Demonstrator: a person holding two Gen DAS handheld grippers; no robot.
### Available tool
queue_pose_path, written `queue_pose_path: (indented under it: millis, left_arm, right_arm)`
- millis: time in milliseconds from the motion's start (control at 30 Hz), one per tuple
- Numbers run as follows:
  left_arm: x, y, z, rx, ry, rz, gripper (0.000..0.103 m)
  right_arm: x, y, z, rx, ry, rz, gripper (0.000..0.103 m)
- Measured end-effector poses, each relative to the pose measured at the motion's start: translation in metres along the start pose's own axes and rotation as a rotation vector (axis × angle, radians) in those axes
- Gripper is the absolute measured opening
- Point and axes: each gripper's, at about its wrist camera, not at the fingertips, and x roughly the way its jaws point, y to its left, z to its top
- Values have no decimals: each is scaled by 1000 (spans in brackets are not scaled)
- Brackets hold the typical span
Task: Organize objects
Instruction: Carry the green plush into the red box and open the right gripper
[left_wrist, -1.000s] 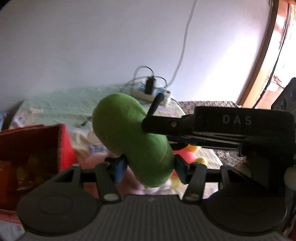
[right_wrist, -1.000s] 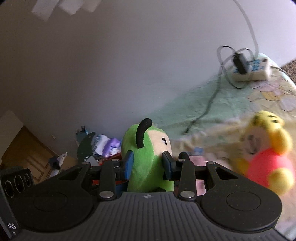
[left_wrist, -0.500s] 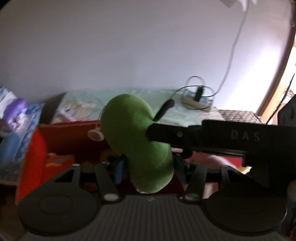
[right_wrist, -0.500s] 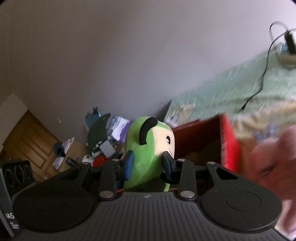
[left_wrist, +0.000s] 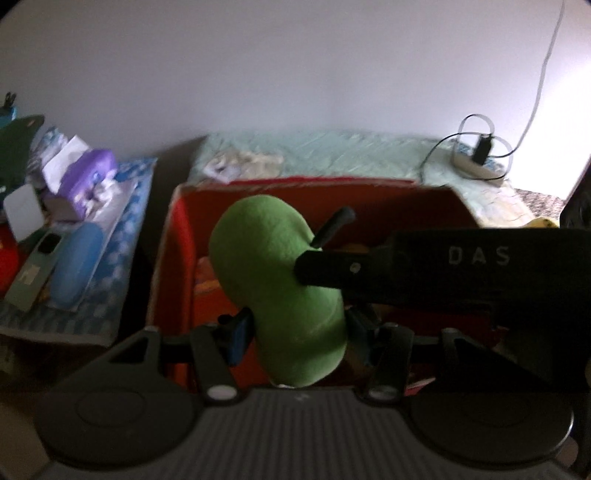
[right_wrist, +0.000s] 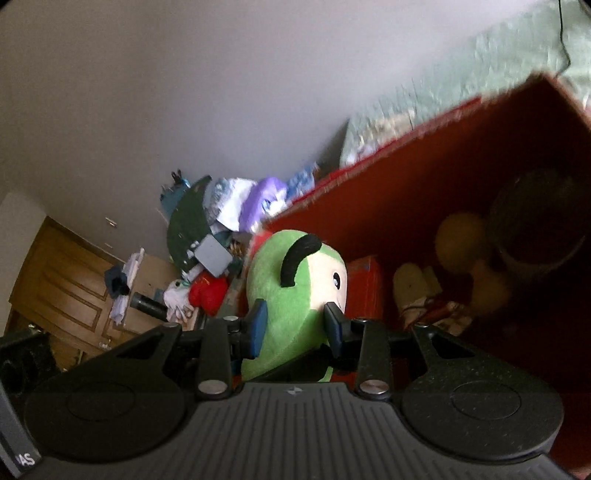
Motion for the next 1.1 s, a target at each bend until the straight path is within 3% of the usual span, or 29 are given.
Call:
queue_pose_path:
  millis: [167, 400, 567, 733, 1100]
  left_arm:
    - [7, 9, -5, 4, 28, 32, 56]
    - [-9, 6, -9, 62, -26, 68, 59]
    - [-12, 5, -14, 76, -19, 96, 58]
    - [0, 13, -17, 29, 38, 115, 58]
    - [4, 7, -16, 16, 55, 137, 61]
  right_arm:
    - [17, -4, -7, 18, 29, -28, 36]
    - [26, 4, -10, -14, 37, -43, 36]
    - [34, 14, -15, -77, 53, -52, 38]
    - [26, 9, -15, -41, 44, -45, 39]
    - [-5, 3, -21, -44, -23, -92, 43]
